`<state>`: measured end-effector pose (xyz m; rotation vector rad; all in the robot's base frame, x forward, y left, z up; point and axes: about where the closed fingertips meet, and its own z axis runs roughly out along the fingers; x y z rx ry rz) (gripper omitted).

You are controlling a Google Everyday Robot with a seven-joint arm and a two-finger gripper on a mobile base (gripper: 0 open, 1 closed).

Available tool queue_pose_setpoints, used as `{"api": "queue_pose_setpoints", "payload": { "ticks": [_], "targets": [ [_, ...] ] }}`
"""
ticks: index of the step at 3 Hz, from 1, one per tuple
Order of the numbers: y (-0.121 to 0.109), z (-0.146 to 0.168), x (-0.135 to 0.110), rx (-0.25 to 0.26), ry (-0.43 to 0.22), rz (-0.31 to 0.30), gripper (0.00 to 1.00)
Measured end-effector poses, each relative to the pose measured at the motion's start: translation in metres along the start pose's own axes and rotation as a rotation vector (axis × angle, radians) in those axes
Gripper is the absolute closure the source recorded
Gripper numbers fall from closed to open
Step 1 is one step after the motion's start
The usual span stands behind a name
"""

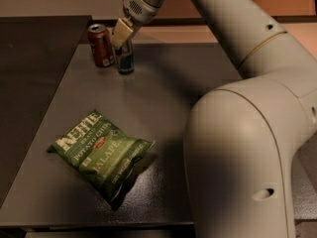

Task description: Move redbull can near coke can

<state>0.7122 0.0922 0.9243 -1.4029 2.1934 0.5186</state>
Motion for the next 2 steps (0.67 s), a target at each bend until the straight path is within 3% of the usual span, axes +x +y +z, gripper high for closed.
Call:
{"api": "queue_pose_setpoints", "payload": {
  "ticks": [1,2],
  "targets": [
    [0.0004,0.0034,-0.0002,-0.004,0.002,0.0,0.0],
    [0.0004,0.0035,-0.0002,-0.004,0.002,0.0,0.0]
  ]
}}
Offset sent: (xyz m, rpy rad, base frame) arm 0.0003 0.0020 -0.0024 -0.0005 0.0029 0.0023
